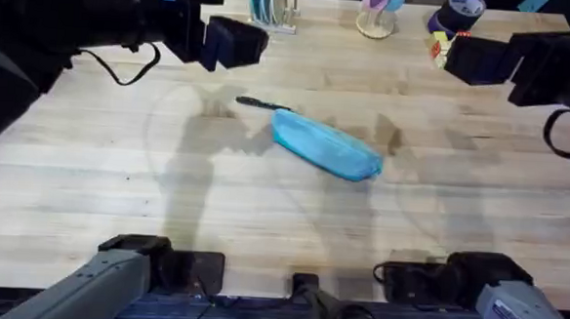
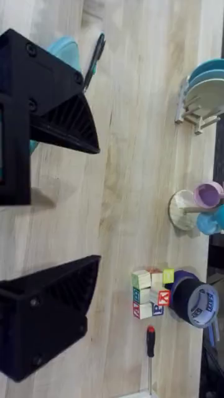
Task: Unzip the bag, pick up the pens from the table one at a time and place them inside, then zip the bag closed.
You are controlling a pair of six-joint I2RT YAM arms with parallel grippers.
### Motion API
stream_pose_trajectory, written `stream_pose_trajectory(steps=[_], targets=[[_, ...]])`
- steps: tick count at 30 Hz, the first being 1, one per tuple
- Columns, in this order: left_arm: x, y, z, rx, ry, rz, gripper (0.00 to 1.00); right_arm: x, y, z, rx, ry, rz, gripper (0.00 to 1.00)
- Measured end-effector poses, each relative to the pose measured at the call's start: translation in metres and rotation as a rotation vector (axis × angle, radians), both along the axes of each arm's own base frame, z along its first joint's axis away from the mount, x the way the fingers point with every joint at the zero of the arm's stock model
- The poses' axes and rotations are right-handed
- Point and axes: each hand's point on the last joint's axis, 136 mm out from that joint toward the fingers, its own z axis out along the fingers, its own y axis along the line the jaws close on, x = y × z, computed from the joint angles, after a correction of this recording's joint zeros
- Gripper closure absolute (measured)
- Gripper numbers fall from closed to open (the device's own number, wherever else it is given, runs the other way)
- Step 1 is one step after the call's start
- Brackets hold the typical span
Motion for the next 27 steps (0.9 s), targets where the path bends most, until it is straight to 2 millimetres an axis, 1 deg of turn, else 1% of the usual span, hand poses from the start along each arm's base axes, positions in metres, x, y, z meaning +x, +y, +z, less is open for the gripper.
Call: stream_pose_trajectory(steps=[5, 9, 11, 12, 13, 16, 20, 27], targets=[[-0.018, -0.008, -0.013, 0.032, 0.035, -0.090, 0.008, 0.000, 0.000, 0.000, 0.000, 0.000, 0.000, 0.006], [-0.037, -0.022, -0.026, 0.105, 0.021, -0.225, 0.008, 0.000, 0.000, 0.000, 0.000, 0.000, 0.000, 0.006], [-0.041, -0.029, -0.031, 0.145, -0.011, -0.294, 0.008, 0.000, 0.000, 0.000, 0.000, 0.000, 0.000, 0.006], [-0.042, -0.033, -0.034, 0.166, -0.033, -0.327, 0.008, 0.000, 0.000, 0.000, 0.000, 0.000, 0.000, 0.006], [-0.034, -0.040, -0.042, 0.236, -0.121, -0.419, 0.008, 0.000, 0.000, 0.000, 0.000, 0.000, 0.000, 0.005], [-0.028, -0.041, -0.048, 0.272, -0.163, -0.454, 0.008, 0.000, 0.000, 0.000, 0.000, 0.000, 0.000, 0.005], [-0.026, -0.041, -0.054, 0.303, -0.191, -0.488, 0.008, -0.001, 0.000, -0.002, 0.000, 0.010, 0.000, 0.006], [-0.025, -0.040, -0.055, 0.325, -0.217, -0.504, 0.008, -0.002, 0.000, -0.004, 0.000, 0.018, 0.000, 0.006]])
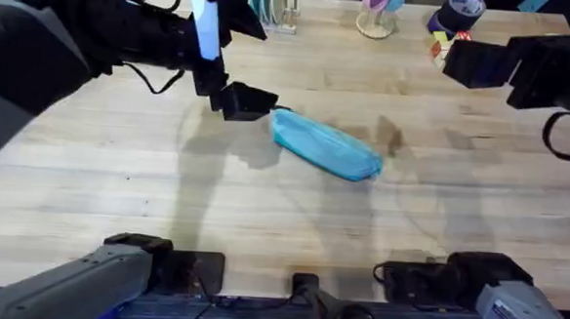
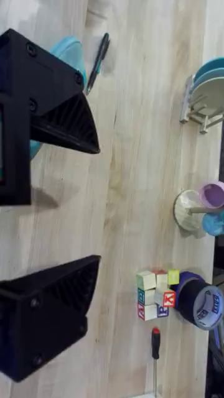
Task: Unzip the bag, pick up the pens from the table one at a time and place them inside, then zip the bag closed.
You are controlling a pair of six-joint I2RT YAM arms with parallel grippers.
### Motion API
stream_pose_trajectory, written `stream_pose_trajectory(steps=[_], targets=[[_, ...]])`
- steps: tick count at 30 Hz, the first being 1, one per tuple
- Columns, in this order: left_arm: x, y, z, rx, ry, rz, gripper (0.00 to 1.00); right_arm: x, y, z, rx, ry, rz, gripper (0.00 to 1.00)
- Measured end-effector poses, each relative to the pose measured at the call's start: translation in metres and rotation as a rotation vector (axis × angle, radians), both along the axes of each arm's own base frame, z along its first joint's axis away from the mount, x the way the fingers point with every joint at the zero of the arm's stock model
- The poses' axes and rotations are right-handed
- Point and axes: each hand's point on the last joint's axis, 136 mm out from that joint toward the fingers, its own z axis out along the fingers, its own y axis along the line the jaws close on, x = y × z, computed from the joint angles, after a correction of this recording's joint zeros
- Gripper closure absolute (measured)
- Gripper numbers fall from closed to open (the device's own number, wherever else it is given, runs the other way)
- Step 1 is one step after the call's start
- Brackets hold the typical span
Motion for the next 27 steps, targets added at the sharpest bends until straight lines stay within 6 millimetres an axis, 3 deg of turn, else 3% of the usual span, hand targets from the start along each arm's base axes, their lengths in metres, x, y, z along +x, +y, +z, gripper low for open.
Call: stream_pose_trajectory(steps=[12, 20, 27], targets=[[-0.008, 0.004, -0.036, 0.078, 0.087, -0.059, 0.007, 0.000, 0.000, 0.000, 0.000, 0.000, 0.000, 0.006], [-0.006, -0.003, -0.076, 0.060, 0.185, -0.140, 0.007, 0.000, 0.000, 0.000, 0.000, 0.000, 0.000, 0.006], [-0.007, -0.011, -0.092, 0.044, 0.240, -0.169, 0.007, 0.000, 0.000, 0.000, 0.000, 0.000, 0.000, 0.006]])
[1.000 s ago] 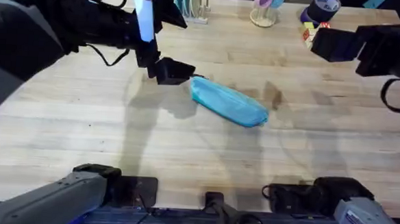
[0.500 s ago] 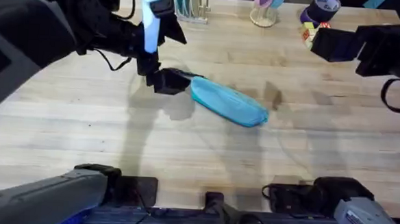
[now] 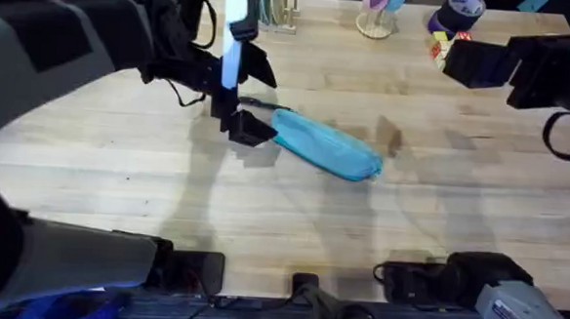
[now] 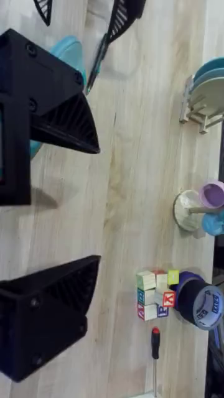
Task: Unzip the bag, pick up the pens from the table one at a time and place them inside, then zip the bag closed.
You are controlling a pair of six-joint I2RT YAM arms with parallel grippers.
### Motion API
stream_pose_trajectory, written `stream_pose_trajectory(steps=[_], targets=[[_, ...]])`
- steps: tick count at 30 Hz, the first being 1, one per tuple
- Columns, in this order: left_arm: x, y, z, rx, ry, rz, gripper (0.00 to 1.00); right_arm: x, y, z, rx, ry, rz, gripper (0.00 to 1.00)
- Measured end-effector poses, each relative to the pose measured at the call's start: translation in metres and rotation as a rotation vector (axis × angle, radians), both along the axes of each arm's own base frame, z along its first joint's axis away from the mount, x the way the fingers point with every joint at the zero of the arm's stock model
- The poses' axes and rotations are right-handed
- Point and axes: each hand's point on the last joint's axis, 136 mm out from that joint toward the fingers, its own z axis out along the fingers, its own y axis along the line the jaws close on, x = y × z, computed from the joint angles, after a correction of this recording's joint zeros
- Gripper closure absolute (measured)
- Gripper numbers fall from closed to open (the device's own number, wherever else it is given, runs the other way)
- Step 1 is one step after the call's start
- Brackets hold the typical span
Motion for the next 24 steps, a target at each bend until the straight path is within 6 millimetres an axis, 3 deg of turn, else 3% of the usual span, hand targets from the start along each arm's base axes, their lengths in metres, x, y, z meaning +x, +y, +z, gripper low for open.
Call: stream_pose_trajectory(steps=[9, 16, 17, 21, 24], targets=[[-0.007, -0.019, -0.023, 0.006, 0.058, -0.063, 0.008, 0.000, 0.000, 0.000, 0.000, 0.000, 0.000, 0.006], [-0.004, -0.020, -0.023, 0.004, 0.045, -0.065, 0.024, 0.000, 0.000, 0.000, 0.000, 0.000, 0.000, 0.006], [-0.004, -0.020, -0.023, 0.004, 0.041, -0.066, 0.274, 0.000, 0.000, 0.000, 0.000, 0.000, 0.000, 0.006], [-0.001, -0.020, -0.022, 0.002, 0.025, -0.067, 0.885, 0.000, 0.000, 0.000, 0.000, 0.000, 0.000, 0.005], [0.001, -0.021, -0.021, 0.001, 0.005, -0.073, 0.954, 0.000, 0.000, 0.000, 0.000, 0.000, 0.000, 0.006]])
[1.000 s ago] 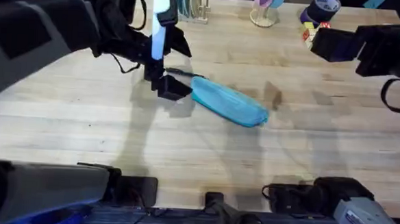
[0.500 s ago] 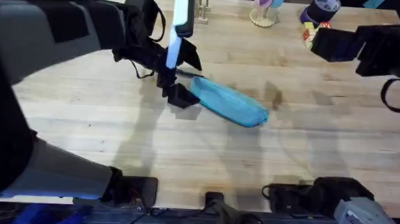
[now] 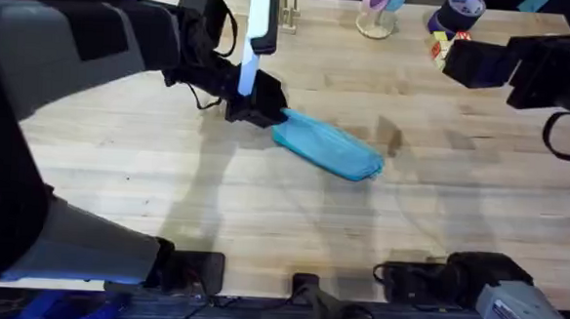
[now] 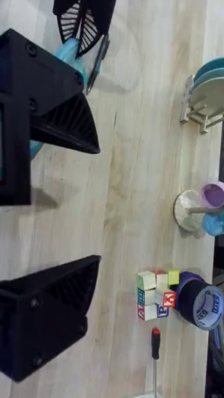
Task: Unzip the bag, pick up the pens from the table one at a time and place them inside, then zip the bag closed.
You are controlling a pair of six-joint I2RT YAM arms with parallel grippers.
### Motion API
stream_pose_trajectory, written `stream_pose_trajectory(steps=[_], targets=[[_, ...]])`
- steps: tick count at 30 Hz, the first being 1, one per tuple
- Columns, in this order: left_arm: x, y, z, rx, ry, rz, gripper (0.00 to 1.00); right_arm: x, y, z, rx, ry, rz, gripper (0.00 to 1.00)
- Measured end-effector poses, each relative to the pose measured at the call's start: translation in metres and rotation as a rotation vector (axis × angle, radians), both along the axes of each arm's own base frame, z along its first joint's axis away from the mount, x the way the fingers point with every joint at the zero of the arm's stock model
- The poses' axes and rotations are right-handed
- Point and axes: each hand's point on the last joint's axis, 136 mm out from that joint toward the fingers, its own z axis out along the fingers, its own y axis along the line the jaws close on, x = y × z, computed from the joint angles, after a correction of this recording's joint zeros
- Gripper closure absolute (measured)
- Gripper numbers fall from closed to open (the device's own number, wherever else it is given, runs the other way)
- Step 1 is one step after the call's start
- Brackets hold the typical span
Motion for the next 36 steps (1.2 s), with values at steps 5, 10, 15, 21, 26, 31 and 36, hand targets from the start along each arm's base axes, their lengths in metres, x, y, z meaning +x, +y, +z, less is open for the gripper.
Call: stream_pose_trajectory(steps=[5, 10, 15, 21, 26, 31, 36], targets=[[0.003, -0.001, 0.001, -0.003, -0.017, -0.002, 0.957, -0.006, 0.009, -0.008, 0.043, 0.045, 0.037, 0.006], [0.003, -0.001, 0.001, -0.003, -0.018, -0.002, 0.957, -0.037, 0.035, -0.038, 0.146, 0.222, 0.150, 0.006], [0.003, -0.001, 0.001, -0.003, -0.017, -0.002, 0.957, -0.078, 0.055, -0.063, 0.254, 0.428, 0.224, 0.006], [0.002, -0.001, 0.001, -0.003, -0.013, -0.002, 0.957, -0.096, 0.063, -0.070, 0.295, 0.508, 0.259, 0.006], [0.002, -0.001, 0.001, -0.003, -0.013, -0.002, 0.957, -0.100, 0.064, -0.072, 0.260, 0.508, 0.303, 0.006], [0.002, -0.001, 0.001, -0.003, -0.013, -0.002, 0.957, -0.109, 0.060, -0.079, 0.216, 0.545, 0.310, 0.006], [0.002, -0.001, 0.001, -0.003, -0.013, -0.002, 0.958, -0.112, 0.058, -0.082, 0.200, 0.561, 0.310, 0.006]])
